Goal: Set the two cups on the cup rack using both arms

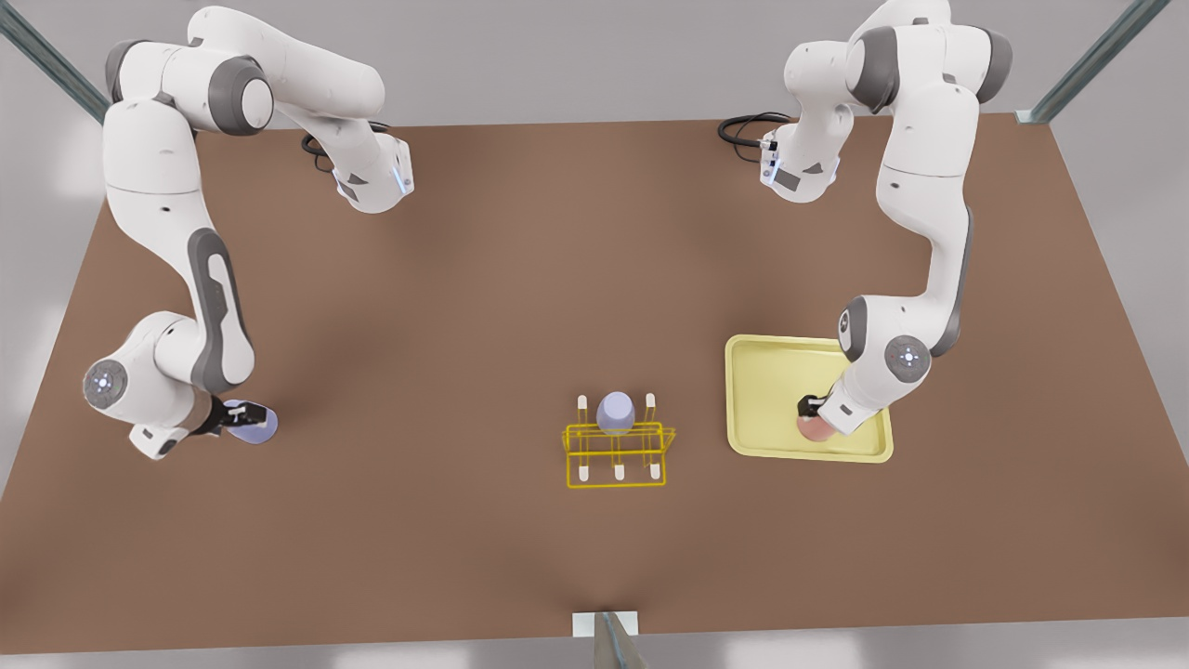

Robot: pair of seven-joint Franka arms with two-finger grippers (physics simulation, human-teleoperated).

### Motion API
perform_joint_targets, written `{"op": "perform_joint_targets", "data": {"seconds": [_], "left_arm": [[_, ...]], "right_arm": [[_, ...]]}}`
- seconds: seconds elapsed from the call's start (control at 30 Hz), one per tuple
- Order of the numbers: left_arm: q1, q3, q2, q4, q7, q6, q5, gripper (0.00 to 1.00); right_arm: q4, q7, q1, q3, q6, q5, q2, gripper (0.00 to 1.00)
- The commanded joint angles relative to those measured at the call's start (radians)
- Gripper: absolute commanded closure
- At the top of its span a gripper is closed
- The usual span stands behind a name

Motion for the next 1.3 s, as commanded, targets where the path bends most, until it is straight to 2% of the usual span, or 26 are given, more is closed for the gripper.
{"op": "perform_joint_targets", "data": {"seconds": [0.0,0.2,0.23,0.33,0.43,0.5,0.57,0.6,0.67,0.73,0.77,0.83,0.97,1.27], "left_arm": [[0.0,0.0,0.006,0.002,0.005,0.012,0.003,0.12],[0.0,-0.003,0.02,0.015,0.004,0.014,0.001,0.12],[0.0,-0.005,0.018,0.015,0.001,0.014,-0.003,0.17],[0.005,-0.023,-0.003,0.012,0.002,0.001,-0.031,0.18],[0.003,-0.026,-0.057,0.012,-0.021,-0.141,-0.031,0.18],[0.008,-0.086,-0.068,0.04,-0.16,-0.241,-0.031,0.18],[0.0,-0.101,-0.065,0.181,-0.278,-0.436,-0.032,0.18],[-0.006,-0.106,-0.06,0.238,-0.326,-0.474,-0.057,0.18],[-0.005,-0.115,-0.037,0.341,-0.371,-0.474,-0.14,0.18],[-0.005,-0.115,0.044,0.508,-0.409,-0.465,-0.155,0.18],[-0.005,-0.132,0.081,0.569,-0.417,-0.421,-0.187,0.18],[-0.005,-0.164,0.129,0.594,-0.458,-0.215,-0.192,0.18],[-0.012,-0.215,0.216,0.767,-0.567,-0.21,-0.236,0.18],[-0.115,-0.238,0.242,0.764,-0.598,-0.287,-0.23,0.17]], "right_arm": [[-0.018,-0.106,0.0,-0.002,0.073,0.001,-0.002,0.0],[-0.083,-0.106,0.0,-0.017,0.141,0.001,-0.024,0.0],[-0.085,-0.106,0.0,-0.022,0.141,0.001,-0.024,0.0],[-0.1,-0.106,0.0,-0.023,0.164,0.001,-0.024,0.0],[-0.116,-0.106,0.0,-0.022,0.174,0.001,-0.024,0.0],[-0.13,-0.105,0.0,-0.022,0.187,0.001,-0.024,0.0],[-0.134,-0.105,0.0,-0.022,0.188,0.001,-0.024,0.0],[-0.136,-0.105,0.001,-0.022,0.19,0.001,-0.022,0.0],[-0.136,-0.105,0.001,-0.022,0.19,0.001,-0.022,0.0],[-0.136,-0.105,0.001,-0.022,0.19,0.001,-0.022,0.01],[-0.134,-0.106,0.001,-0.022,0.188,0.001,-0.024,0.04],[-0.131,-0.106,0.0,-0.022,0.181,0.001,-0.024,0.07],[-0.125,-0.106,0.001,-0.02,0.176,0.001,-0.03,0.09],[-0.126,-0.098,0.003,-0.019,0.185,0.001,-0.016,0.11]]}}
